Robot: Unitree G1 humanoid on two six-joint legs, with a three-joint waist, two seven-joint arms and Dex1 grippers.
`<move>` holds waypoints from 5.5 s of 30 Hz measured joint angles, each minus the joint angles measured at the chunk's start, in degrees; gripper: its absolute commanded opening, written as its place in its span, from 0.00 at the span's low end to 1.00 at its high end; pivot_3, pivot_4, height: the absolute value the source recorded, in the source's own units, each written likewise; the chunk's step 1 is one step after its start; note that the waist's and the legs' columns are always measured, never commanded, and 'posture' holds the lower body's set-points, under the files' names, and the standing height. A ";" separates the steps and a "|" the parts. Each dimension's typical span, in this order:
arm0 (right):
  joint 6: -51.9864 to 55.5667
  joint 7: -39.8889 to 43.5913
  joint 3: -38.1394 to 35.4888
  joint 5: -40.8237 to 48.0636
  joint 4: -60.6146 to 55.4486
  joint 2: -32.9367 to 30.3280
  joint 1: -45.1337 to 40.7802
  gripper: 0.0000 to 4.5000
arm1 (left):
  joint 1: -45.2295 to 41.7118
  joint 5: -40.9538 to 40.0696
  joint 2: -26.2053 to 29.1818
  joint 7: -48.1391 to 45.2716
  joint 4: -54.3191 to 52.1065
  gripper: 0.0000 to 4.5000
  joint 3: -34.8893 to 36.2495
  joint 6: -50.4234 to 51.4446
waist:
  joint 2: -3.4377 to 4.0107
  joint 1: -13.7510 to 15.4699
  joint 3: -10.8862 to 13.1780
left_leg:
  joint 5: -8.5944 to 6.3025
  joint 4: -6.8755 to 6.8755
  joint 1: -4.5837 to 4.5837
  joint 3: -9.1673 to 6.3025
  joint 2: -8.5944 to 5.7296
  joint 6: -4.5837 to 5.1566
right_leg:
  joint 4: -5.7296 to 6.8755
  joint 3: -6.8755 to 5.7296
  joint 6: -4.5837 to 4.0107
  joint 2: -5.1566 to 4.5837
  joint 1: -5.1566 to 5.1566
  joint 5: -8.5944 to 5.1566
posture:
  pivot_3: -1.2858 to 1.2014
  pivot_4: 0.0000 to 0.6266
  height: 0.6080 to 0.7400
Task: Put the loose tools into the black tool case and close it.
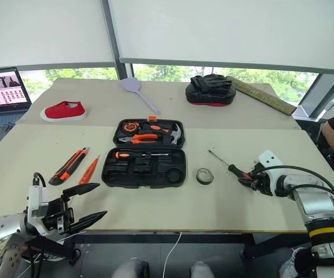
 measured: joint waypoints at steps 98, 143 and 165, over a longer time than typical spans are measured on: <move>-22.92 8.95 7.75 -12.79 37.99 40.79 -40.38 0.01 | 0.78 8.22 -8.28 26.13 2.54 1.00 0.83 -2.94 | 0.26 -2.39 0.22 | 0.03 -0.05 -0.28 0.32 0.87 -0.69 | 0.72 0.10 -0.70 0.89 -0.98 0.43 | 0.52 0.24 1.00; -23.03 20.27 -3.63 10.46 -19.47 25.91 7.15 0.99 | 23.67 -3.89 -1.65 31.64 3.56 1.00 32.07 17.41 | -0.46 -2.35 0.34 | -0.48 -0.31 0.28 0.29 0.98 -1.36 | 0.74 -0.03 -1.18 0.83 -0.98 -0.47 | 0.52 0.24 1.00; -18.99 19.34 0.80 12.50 -24.65 21.44 -0.53 1.00 | -15.35 -6.27 6.96 60.48 -7.21 0.52 6.40 59.41 | -0.72 -0.88 0.54 | -0.21 -0.68 0.35 0.23 0.89 -1.01 | 0.75 0.13 -1.04 1.03 -0.87 -0.18 | 0.52 0.24 1.00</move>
